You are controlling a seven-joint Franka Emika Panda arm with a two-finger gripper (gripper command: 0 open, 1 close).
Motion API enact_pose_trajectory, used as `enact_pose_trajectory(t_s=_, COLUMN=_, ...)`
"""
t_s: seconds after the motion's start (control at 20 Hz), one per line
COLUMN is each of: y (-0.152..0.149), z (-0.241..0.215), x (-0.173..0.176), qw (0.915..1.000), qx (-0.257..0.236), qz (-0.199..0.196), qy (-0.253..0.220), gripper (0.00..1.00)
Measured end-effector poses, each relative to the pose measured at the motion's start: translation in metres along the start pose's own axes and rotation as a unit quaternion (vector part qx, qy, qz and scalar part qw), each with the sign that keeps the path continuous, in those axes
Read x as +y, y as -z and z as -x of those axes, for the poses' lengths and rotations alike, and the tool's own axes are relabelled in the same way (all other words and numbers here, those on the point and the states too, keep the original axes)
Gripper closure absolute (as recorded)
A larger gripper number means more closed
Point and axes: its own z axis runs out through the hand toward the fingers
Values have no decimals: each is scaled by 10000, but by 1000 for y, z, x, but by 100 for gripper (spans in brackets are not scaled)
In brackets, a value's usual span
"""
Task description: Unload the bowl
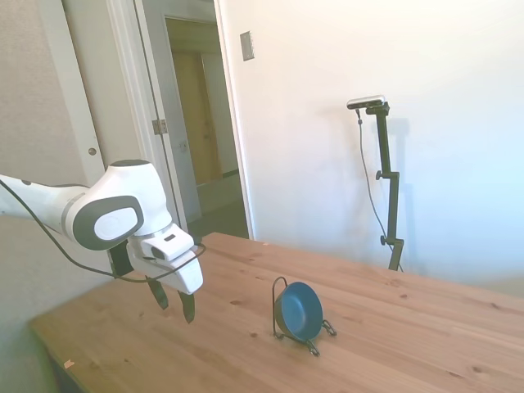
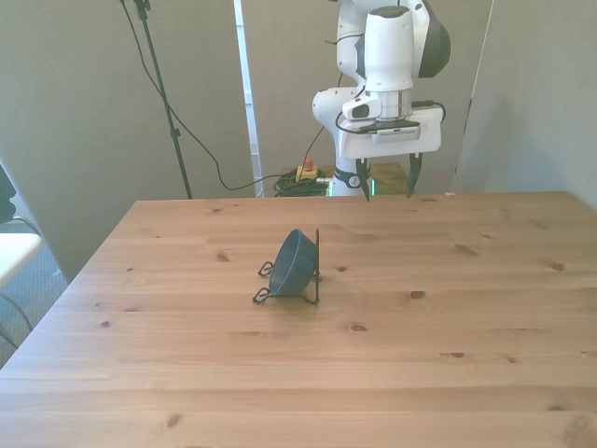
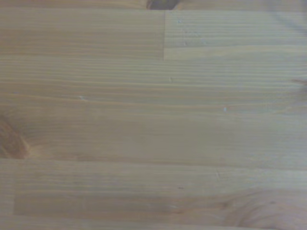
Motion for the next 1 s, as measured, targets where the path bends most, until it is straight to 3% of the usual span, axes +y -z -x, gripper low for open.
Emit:
enact_pose_trajectory(t_s=0.15, y=4, z=-7, x=2, qw=9999, qx=44, qz=-25, qy=-128, gripper=0)
enact_pose_trajectory(t_s=0.5, y=49, z=-86, x=36, qw=9985, qx=175, qz=-425, qy=-282, gripper=0)
enact_pose_trajectory(t_s=0.75, y=51, z=-136, x=50, qw=9989, qx=227, qz=-414, qy=-78, gripper=0)
enact_pose_trajectory(t_s=1.0, y=31, z=-167, x=44, qw=9977, qx=168, qz=-434, qy=499, gripper=0)
